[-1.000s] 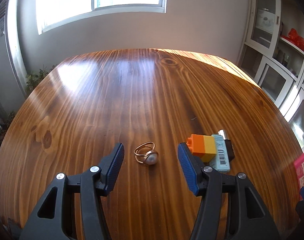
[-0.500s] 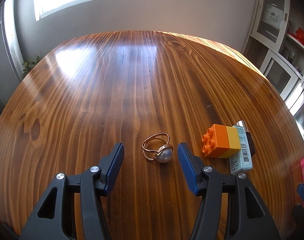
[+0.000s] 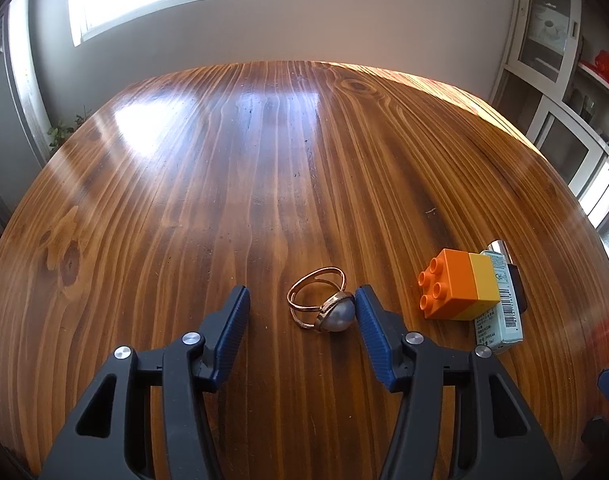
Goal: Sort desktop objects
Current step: 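Withdraw both grippers from the tin and grasp the gold ring with left, then grasp the light-blue barcode tube with the right gripper while left holds the ring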
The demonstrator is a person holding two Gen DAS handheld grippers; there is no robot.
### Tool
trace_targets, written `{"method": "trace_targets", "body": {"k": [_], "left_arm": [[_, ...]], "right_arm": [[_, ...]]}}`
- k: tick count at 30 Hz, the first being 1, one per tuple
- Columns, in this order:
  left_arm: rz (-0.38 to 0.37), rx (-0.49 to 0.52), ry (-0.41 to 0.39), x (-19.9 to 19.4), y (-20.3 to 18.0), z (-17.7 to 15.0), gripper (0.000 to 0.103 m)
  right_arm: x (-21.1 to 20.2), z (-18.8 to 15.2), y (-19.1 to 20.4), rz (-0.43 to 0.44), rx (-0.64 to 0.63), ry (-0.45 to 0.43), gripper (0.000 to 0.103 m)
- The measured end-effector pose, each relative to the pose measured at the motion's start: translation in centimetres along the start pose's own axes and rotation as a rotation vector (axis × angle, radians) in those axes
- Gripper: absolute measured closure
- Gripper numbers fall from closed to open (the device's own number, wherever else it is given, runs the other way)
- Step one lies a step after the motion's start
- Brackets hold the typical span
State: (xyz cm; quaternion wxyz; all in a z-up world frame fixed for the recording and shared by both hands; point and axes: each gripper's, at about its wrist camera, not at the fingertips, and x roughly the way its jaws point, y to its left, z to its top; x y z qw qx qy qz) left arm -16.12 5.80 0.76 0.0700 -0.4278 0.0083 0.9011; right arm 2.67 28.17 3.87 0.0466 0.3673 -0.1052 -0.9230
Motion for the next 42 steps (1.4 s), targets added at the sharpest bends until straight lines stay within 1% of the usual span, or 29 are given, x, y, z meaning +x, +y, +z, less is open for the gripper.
{"method": "trace_targets", "body": {"k": [1, 2, 7, 14, 18, 19, 20, 21, 23, 25, 27, 28, 33, 36, 40, 42], "left_arm": [[-0.002, 0.000, 0.000, 0.0, 0.0, 0.1, 0.064], [0.001, -0.001, 0.001, -0.1, 0.0, 0.0, 0.065], [0.013, -0.014, -0.008, -0.3, 0.3, 0.0, 0.065], [0.011, -0.030, -0.024, -1.0, 0.7, 0.0, 0.065], [0.009, -0.038, -0.016, -1.2, 1.1, -0.3, 0.065], [0.009, -0.042, -0.014, -1.3, 1.2, -0.3, 0.065], [0.010, -0.045, -0.012, -1.1, 1.2, -0.2, 0.065], [0.009, -0.047, -0.011, -1.1, 1.2, -0.2, 0.065], [0.008, -0.053, -0.010, -1.0, 1.3, -0.2, 0.065], [0.006, -0.054, -0.008, -1.0, 1.4, -0.2, 0.065], [0.003, -0.055, -0.007, -0.9, 1.4, -0.1, 0.065], [0.003, -0.055, -0.007, -0.9, 1.3, -0.1, 0.065], [0.005, -0.054, -0.001, -0.6, 1.2, 0.0, 0.065], [0.003, -0.052, 0.002, -0.4, 1.0, 0.0, 0.065], [-0.001, -0.052, -0.002, -0.4, 0.9, 0.0, 0.065], [-0.003, -0.053, -0.005, -0.5, 0.9, 0.1, 0.065]], "right_arm": [[0.2, 0.1, 0.3, -0.001, -0.014, 0.002, 0.022], [0.4, 0.2, 0.6, -0.003, -0.029, 0.005, 0.022], [2.3, 1.3, 1.2, 0.033, -0.055, 0.040, 0.022], [4.8, 3.2, 1.6, 0.014, -0.086, 0.057, 0.022], [5.9, 3.5, 2.7, 0.057, -0.112, 0.071, 0.023], [6.1, 3.5, 3.0, 0.073, -0.120, 0.075, 0.027], [6.4, 3.4, 3.4, 0.089, -0.126, 0.084, 0.034], [6.7, 3.4, 3.7, 0.102, -0.129, 0.096, 0.037], [7.5, 3.5, 4.1, 0.131, -0.126, 0.118, 0.046], [8.3, 3.6, 4.4, 0.140, -0.121, 0.136, 0.050], [9.1, 3.8, 4.4, 0.133, -0.119, 0.145, 0.050], [9.3, 3.9, 4.5, 0.128, -0.122, 0.147, 0.052], [10.4, 4.7, 4.5, 0.104, -0.127, 0.144, 0.054], [10.9, 5.4, 4.4, 0.077, -0.134, 0.138, 0.061], [11.0, 5.5, 4.2, 0.061, -0.133, 0.134, 0.071], [10.9, 5.6, 4.1, 0.054, -0.133, 0.129, 0.073]]}}
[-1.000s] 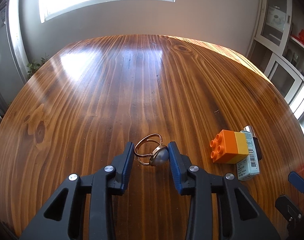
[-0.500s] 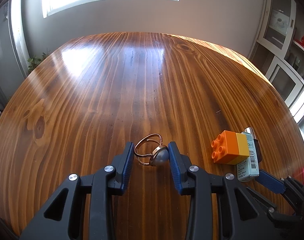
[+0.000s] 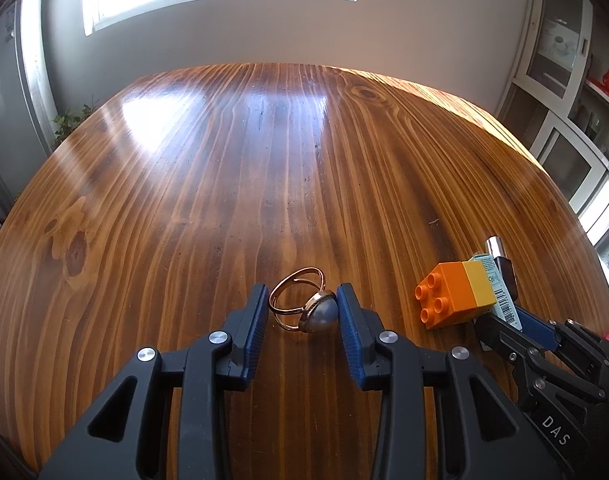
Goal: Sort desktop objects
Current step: 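Grasp the light-blue barcode tube with the right gripper while left holds the ring, then carry the barcode tube and gold ring into the pink tin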
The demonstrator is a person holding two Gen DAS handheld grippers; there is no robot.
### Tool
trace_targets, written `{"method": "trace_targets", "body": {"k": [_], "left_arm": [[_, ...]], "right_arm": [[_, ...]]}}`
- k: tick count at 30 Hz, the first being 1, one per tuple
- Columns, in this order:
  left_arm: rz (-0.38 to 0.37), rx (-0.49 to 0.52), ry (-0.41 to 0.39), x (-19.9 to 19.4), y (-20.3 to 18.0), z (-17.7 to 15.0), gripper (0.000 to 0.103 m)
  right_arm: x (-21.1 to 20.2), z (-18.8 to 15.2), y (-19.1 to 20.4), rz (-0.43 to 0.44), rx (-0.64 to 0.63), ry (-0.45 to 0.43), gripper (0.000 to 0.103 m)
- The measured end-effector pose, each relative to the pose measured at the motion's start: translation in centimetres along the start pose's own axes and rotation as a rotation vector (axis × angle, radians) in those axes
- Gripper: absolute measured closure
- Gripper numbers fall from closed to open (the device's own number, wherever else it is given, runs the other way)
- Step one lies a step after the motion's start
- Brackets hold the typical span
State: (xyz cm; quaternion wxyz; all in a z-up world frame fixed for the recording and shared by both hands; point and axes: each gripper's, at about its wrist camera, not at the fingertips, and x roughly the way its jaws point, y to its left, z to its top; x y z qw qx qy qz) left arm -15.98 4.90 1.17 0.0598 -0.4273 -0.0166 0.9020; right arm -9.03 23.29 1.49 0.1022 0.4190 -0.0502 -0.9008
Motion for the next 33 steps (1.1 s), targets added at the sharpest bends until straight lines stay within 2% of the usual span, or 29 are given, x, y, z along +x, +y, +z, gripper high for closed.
{"method": "trace_targets", "body": {"k": [7, 13, 24, 33], "left_arm": [[-0.009, -0.003, -0.020, -1.0, 0.0, 0.1, 0.065], [-0.028, 0.011, -0.038, -2.3, -0.4, -0.2, 0.065], [-0.081, 0.069, -0.075, -4.9, -2.8, -0.7, 0.065], [-0.151, 0.151, -0.112, -7.4, -5.9, -1.6, 0.065]], "right_arm": [[-1.3, -1.2, -0.2, -0.008, -0.008, -0.004, 0.075], [-4.0, -3.2, -1.2, 0.000, 0.036, -0.023, 0.076], [-8.4, -7.3, -2.9, -0.072, 0.091, -0.062, 0.076], [-12.1, -8.8, -4.2, -0.088, 0.155, -0.135, 0.076]]}}
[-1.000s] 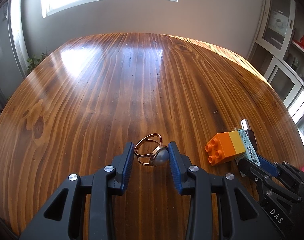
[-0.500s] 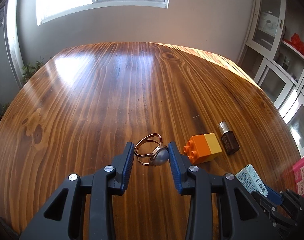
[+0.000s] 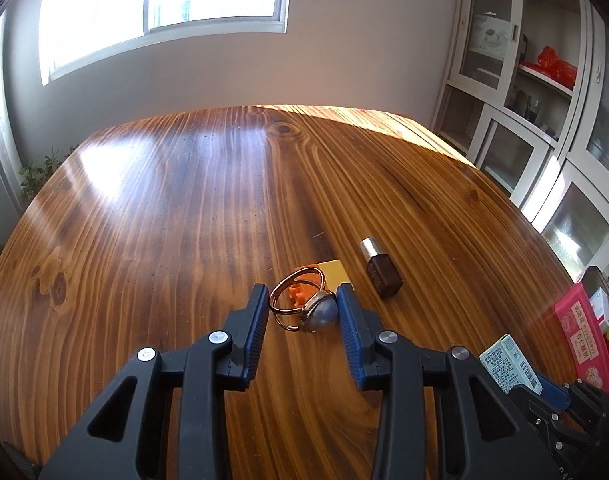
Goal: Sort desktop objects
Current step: 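Carry the barcode tube and gold ring into the pink tin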
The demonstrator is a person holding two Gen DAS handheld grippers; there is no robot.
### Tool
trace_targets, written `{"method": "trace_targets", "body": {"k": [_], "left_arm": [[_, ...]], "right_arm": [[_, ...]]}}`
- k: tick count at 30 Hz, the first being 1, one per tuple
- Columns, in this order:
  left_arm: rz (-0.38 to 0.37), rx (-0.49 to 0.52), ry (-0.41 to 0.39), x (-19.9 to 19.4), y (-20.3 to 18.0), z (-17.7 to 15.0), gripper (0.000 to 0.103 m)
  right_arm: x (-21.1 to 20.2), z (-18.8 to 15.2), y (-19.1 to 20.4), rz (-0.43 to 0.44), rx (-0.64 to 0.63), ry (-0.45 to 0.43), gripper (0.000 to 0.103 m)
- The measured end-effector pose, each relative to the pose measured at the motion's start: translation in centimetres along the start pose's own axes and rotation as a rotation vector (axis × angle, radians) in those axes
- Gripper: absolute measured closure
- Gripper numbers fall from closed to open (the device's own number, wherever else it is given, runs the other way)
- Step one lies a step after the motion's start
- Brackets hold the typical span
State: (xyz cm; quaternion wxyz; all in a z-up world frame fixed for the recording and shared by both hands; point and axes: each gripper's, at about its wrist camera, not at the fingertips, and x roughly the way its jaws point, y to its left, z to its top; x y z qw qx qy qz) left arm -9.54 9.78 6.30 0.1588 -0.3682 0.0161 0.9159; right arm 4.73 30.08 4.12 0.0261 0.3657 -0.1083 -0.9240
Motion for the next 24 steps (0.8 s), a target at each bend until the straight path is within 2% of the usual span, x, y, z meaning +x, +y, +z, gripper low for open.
{"method": "trace_targets", "body": {"k": [4, 15, 24], "left_arm": [[-0.057, 0.019, -0.008, -0.7, -1.3, 0.1, 0.065], [-0.148, 0.105, -0.008, -1.6, -7.3, -0.4, 0.065], [-0.220, 0.189, 0.002, -2.5, -13.5, -0.8, 0.065]], "right_arm": [[-1.7, -0.1, -0.5, -0.005, 0.017, -0.036, 0.076], [-7.3, -0.7, -4.0, -0.048, 0.095, -0.146, 0.076], [-12.3, -1.7, -8.5, -0.153, 0.163, -0.253, 0.076]]}}
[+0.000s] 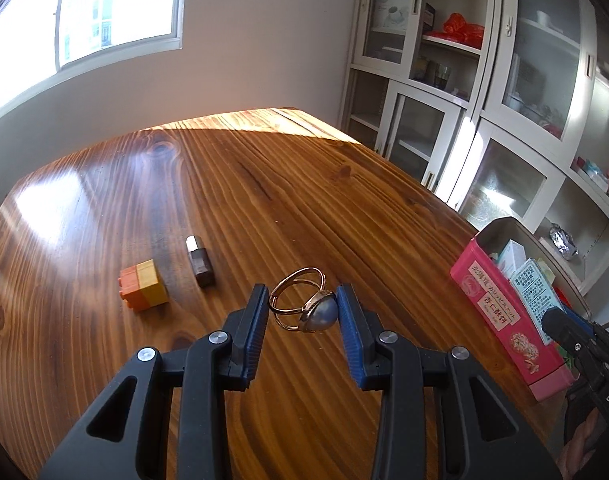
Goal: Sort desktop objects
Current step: 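Carry the barcode tube and gold ring into the pink tin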
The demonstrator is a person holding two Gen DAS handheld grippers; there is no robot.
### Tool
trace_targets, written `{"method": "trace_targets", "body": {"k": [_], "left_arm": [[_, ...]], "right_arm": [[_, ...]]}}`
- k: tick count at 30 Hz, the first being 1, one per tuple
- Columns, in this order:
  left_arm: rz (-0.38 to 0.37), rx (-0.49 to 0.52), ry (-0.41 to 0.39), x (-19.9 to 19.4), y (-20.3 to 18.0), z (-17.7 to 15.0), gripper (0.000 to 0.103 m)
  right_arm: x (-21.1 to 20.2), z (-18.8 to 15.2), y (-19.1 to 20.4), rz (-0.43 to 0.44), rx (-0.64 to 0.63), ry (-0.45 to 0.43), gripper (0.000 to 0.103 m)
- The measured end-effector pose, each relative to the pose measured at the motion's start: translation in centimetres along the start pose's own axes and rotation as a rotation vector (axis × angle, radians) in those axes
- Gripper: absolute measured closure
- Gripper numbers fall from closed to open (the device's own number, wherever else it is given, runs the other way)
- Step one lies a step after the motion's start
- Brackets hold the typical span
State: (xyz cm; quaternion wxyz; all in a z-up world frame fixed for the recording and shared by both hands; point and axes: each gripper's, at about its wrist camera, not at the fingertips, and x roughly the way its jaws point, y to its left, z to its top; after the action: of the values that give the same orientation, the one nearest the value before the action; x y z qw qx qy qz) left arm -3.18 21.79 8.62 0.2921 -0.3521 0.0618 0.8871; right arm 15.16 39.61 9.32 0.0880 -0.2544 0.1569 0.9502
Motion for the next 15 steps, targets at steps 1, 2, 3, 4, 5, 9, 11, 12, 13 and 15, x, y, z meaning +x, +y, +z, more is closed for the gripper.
{"method": "trace_targets", "body": {"k": [1, 2, 3, 4, 5, 9, 11, 12, 13, 15], "left_arm": [[-0.006, 0.012, 0.001, 0.0, -0.8, 0.1, 0.065], [-0.015, 0.023, 0.003, 0.0, -1.5, 0.2, 0.065], [-0.025, 0.034, 0.005, 0.1, -2.3, 0.3, 0.065], [-0.034, 0.046, 0.007, 0.0, -3.0, 0.2, 0.065], [-0.041, 0.058, 0.008, 0.1, -3.8, 0.3, 0.065], [-0.071, 0.112, 0.011, 0.1, -7.2, 0.5, 0.065], [-0.092, 0.138, 0.012, 0.1, -8.9, 0.5, 0.065], [-0.102, 0.150, 0.013, 0.0, -9.7, 0.5, 0.065], [-0.111, 0.163, 0.014, 0.0, -10.5, 0.4, 0.065], [-0.129, 0.187, 0.016, 0.1, -12.1, 0.4, 0.065]], "right_arm": [[-0.3, 0.0, -0.7, -0.016, 0.008, -0.006, 0.076], [-0.5, 0.0, -1.5, -0.033, 0.018, -0.012, 0.076], [-0.8, -0.1, -2.3, -0.048, 0.031, -0.017, 0.076], [-1.1, -0.2, -3.1, -0.061, 0.045, -0.022, 0.076], [-1.5, -0.3, -4.0, -0.072, 0.061, -0.028, 0.076], [-2.8, -0.5, -6.7, -0.119, 0.105, -0.057, 0.076], [-3.3, -0.6, -7.9, -0.134, 0.122, -0.067, 0.076], [-3.6, -0.7, -8.5, -0.139, 0.130, -0.070, 0.076], [-3.8, -0.8, -9.0, -0.146, 0.137, -0.073, 0.076], [-4.0, -1.0, -9.9, -0.158, 0.150, -0.075, 0.076]]}}
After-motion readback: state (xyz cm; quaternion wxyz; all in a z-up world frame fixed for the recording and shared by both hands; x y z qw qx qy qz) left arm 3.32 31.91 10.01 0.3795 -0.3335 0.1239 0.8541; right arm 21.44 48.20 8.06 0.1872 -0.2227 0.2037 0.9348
